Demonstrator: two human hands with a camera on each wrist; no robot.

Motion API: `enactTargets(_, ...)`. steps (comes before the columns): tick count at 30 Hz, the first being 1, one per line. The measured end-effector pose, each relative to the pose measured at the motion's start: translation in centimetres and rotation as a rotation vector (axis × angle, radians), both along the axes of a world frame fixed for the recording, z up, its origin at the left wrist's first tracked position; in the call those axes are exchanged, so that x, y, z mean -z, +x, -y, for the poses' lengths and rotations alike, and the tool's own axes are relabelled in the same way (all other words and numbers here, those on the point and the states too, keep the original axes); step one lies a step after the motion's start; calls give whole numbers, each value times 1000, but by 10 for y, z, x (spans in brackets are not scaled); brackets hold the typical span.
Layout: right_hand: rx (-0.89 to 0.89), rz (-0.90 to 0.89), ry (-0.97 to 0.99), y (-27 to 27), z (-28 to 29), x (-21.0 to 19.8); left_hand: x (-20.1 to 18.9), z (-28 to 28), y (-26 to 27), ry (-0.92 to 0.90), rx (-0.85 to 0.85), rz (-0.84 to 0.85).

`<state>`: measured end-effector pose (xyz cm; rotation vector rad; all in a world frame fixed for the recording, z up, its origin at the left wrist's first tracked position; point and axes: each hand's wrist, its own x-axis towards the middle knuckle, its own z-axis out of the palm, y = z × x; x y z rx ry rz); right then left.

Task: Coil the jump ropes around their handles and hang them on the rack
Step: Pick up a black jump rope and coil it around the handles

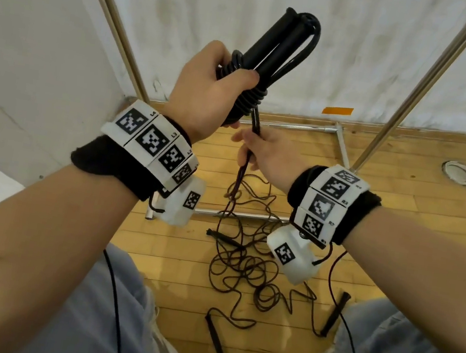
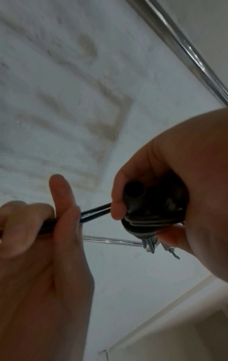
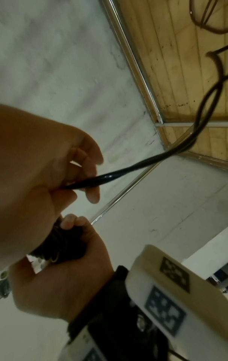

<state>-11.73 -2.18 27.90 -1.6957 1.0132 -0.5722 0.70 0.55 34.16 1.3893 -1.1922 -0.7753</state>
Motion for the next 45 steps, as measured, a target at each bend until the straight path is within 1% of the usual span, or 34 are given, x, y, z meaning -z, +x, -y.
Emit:
enactTargets(2,30,24,-11,-4,3,-2,-1,0,4,6,-31,-11)
enactTargets(5,51,91,43,-8,5,-5,-1,2,9,4,-51,-54)
enactTargets(6,52,87,33,-9,5,-5,-1,4,10,5,-58,-58)
enactTargets(11,57,-3,-199,-12,9,-12,1,8,14,19,-100,-15)
enactTargets(14,90,-66,-247,-17,11,-17,7,9,17,61,-124,111)
enactTargets(18,140,-104,-174,-22,15,-23,17,12,28,110,-180,327)
enactTargets(20,111,-156,-217,-23,15,-24,23,15,36,164,-186,488)
enactTargets(22,58,-218,-278,-25,11,-25,31,16,42,245,-154,706)
enactTargets(24,18,-210,-247,-28,10,-24,39,16,43,338,-74,874)
enactTargets(26,-11,-145,-134,-32,9,-25,45,14,40,422,33,961)
enactTargets(27,-35,-127,-112,-34,9,-25,47,13,38,448,86,986)
enactTargets(28,-61,-138,-131,-35,8,-25,50,13,34,469,136,1006)
enactTargets(31,-108,-247,-296,-36,5,-23,55,9,18,516,266,1049)
enactTargets(35,-31,-328,-468,-39,8,-22,59,3,-3,503,403,1086)
enactTargets(38,35,-379,-578,-43,14,-22,57,-3,-11,436,475,1052)
enactTargets(40,77,-417,-639,-45,17,-22,55,-5,-15,382,481,1008)
enactTargets(42,105,-456,-669,-45,21,-21,54,-6,-18,346,439,1039)
enactTargets(45,100,-475,-602,-49,28,-20,54,-9,-19,302,429,1088)
